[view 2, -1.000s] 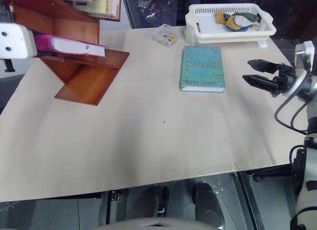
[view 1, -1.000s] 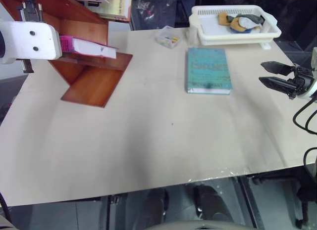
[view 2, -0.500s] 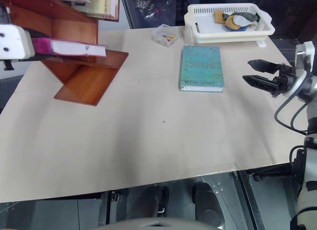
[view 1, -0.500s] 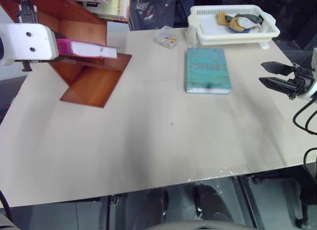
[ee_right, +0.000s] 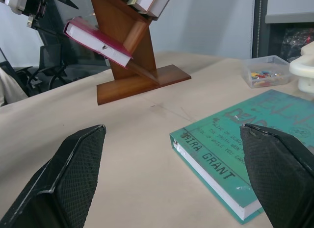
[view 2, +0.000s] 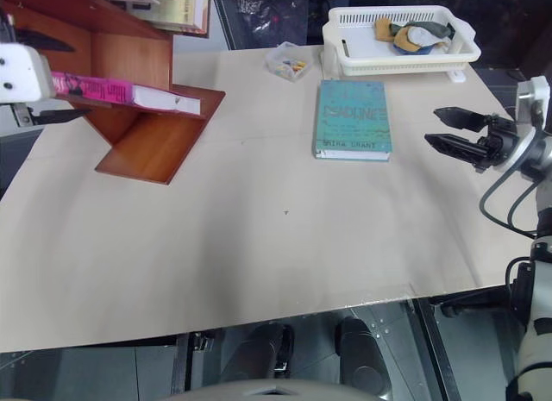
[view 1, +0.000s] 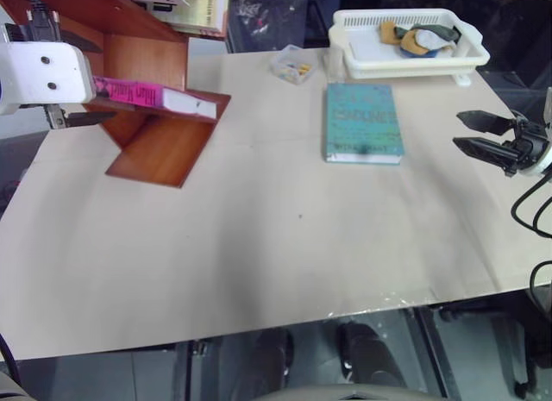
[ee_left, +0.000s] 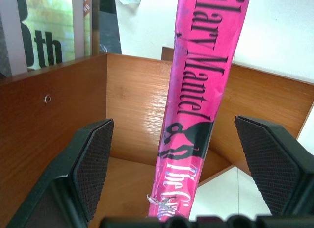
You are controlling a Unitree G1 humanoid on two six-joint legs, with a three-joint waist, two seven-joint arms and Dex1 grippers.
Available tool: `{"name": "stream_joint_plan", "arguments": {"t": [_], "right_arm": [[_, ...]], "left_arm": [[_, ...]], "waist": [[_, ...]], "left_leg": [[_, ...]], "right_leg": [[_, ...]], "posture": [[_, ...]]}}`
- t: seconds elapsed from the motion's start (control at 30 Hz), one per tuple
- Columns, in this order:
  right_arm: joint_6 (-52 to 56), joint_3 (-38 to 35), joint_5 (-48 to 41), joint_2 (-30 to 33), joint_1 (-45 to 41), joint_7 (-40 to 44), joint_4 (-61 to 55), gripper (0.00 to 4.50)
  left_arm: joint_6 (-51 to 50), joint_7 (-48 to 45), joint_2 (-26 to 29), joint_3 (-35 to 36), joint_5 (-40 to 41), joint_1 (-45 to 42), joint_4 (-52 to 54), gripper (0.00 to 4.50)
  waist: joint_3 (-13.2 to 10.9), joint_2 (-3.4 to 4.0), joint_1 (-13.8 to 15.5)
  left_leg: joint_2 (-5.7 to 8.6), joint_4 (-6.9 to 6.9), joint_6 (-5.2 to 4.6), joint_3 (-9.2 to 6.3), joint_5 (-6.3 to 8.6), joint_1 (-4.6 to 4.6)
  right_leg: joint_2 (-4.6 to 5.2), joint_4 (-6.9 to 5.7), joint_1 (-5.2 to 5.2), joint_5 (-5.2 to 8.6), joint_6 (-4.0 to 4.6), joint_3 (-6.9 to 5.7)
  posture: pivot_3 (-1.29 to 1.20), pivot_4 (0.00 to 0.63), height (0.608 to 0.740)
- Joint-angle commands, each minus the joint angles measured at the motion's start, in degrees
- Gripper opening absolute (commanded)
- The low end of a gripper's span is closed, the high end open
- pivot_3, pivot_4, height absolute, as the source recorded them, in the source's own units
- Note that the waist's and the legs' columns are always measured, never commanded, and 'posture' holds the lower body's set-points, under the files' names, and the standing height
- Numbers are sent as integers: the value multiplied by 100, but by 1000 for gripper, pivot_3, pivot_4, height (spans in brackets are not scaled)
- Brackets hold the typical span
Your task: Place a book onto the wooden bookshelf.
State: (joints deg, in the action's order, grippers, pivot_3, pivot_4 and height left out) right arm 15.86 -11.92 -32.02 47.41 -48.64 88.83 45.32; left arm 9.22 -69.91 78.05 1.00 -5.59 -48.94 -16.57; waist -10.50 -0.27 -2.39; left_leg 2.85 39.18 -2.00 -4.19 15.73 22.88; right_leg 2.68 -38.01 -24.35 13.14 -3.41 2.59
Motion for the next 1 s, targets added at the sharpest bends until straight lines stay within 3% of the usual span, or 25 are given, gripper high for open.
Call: {"name": "stream_joint_plan", "arguments": {"t": [0.03,0.37,0.73,1.0], "right_arm": [[-66,-164,-73,157,-59,367,-149,4500],[232,-105,-386,258,175,367,-559,4500],[1240,-6,-1388,378,621,367,-2046,4500],[1409,55,-1524,488,704,367,-2136,4500]], "left_arm": [[35,-11,221,168,1,-89,-2,4348],[-92,-130,508,363,182,-66,73,4348],[-314,-374,667,379,420,-2,259,4348],[-515,-544,930,582,560,24,397,4348]], "waist": [[0,0,1],[0,0,1],[0,0,3],[0,0,3]], "left_leg": [[0,0,0,0,0,0],[0,0,-1,0,1,1],[-2,0,-2,-1,1,1],[-2,0,-3,0,1,1]], "right_leg": [[0,0,0,0,0,0],[0,1,0,0,0,0],[0,-2,0,0,0,-2],[-1,0,0,0,0,-2]], "posture": [[0,150,740],[0,150,740],[0,150,740],[0,150,740]]}}
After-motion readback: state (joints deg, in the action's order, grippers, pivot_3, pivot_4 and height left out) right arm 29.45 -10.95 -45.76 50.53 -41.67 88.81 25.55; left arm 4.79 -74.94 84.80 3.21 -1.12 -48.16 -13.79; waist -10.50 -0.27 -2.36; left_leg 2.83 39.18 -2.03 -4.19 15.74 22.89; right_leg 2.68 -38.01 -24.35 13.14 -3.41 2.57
